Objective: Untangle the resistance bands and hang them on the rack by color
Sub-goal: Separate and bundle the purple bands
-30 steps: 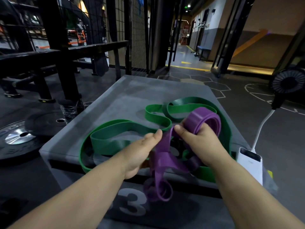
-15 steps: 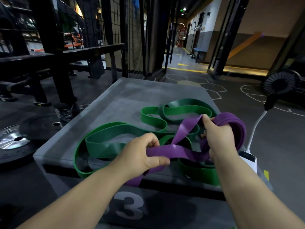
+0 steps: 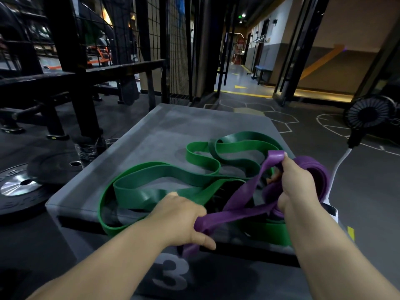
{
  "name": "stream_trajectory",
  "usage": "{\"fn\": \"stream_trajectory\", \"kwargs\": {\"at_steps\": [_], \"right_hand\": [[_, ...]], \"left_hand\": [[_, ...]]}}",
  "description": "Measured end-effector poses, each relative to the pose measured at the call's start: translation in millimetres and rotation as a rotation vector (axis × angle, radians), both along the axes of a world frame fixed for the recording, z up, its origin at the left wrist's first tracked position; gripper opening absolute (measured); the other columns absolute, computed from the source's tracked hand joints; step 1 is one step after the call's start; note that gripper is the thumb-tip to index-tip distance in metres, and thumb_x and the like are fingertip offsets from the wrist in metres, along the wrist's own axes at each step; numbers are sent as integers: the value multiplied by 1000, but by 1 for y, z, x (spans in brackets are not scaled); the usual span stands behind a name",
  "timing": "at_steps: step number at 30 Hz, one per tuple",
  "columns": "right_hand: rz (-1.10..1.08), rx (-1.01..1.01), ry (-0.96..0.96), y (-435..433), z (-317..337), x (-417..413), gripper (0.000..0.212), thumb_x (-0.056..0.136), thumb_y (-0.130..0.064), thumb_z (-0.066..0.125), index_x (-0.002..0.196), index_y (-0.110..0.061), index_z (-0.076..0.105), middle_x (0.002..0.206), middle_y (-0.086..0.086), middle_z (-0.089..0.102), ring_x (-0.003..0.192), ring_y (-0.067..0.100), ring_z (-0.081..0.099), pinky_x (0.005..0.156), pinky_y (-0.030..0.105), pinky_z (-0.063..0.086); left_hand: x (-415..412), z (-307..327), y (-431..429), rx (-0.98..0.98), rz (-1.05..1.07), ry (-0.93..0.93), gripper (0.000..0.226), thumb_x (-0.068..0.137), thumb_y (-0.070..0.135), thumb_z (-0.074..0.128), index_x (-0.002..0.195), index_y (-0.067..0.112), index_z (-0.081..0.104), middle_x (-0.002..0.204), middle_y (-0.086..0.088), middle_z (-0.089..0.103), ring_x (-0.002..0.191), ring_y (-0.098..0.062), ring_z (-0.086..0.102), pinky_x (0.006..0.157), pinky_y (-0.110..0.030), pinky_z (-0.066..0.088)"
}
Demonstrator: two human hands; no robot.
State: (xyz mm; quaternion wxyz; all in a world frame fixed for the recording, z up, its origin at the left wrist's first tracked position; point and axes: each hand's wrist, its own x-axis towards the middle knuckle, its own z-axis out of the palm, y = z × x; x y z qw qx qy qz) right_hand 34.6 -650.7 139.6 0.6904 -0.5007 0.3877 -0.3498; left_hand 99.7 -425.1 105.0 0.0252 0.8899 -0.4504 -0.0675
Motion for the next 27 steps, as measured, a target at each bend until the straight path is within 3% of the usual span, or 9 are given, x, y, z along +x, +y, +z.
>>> {"fn": "stream_trajectory", "kwargs": {"at_steps": [1,3,4,6,8,12,17,22,27], "right_hand": [[6,7,-12,2,1,0,27,87,-37,68,77,-13,66,60,-1,60,69,22,55,80,40,51],[21,24,-37,8,5,-1,31,87,-34,68,71,-8,66,58,0,60,77,23,54,93,49,50],[28,27,-47,13,7,-1,31,88,-33,67,68,-10,64,58,0,60,77,23,54,94,48,49],[33,35,-75,21,8,0,31,89,-30,66,64,-14,59,52,-2,57,68,22,54,80,39,52],[45,35,-82,30,5,2,32,89,-31,66,63,-13,60,49,-3,58,63,21,54,71,35,48],[132,3,-15,51,-6,8,33,86,-37,67,65,-12,61,60,3,57,67,23,55,68,38,45],[194,-57,31,65,-11,10,33,84,-44,66,69,-16,57,68,8,48,67,24,48,63,39,39],[190,-116,63,62,-5,5,44,88,-45,63,60,-13,52,54,4,48,49,19,42,52,30,34],[166,-210,123,51,-1,3,51,90,-50,60,59,-9,53,50,3,50,43,19,42,50,28,32]], "left_hand": [[-1,-2,-2,76,-5,33,59,65,84,55,76,26,50,77,8,56,82,-18,48,80,-32,42],[-4,-6,-5,171,-69,73,63,74,79,51,102,24,59,123,5,57,107,-26,50,83,-31,39],[-7,-9,-7,183,-108,100,68,77,76,51,116,21,59,145,7,42,119,-26,47,88,-30,36],[-11,-17,-11,123,-124,216,79,77,74,53,137,23,48,160,13,16,137,-20,34,105,-30,32],[-15,-19,-15,-45,-89,376,85,75,77,46,142,25,45,158,9,23,140,-17,32,113,-32,30],[-20,-17,-25,-525,58,576,88,74,85,38,131,20,52,121,-1,62,112,-16,57,98,-30,44],[-21,-20,-30,-698,100,704,38,75,52,68,110,47,53,114,17,66,115,-6,57,100,-30,45],[-24,-10,-29,-918,163,919,19,90,0,60,101,15,61,89,4,68,78,3,64,76,-14,50],[-25,6,-20,-1308,248,1509,21,84,-12,48,90,6,58,82,-10,69,71,-17,66,71,-23,56]]}}
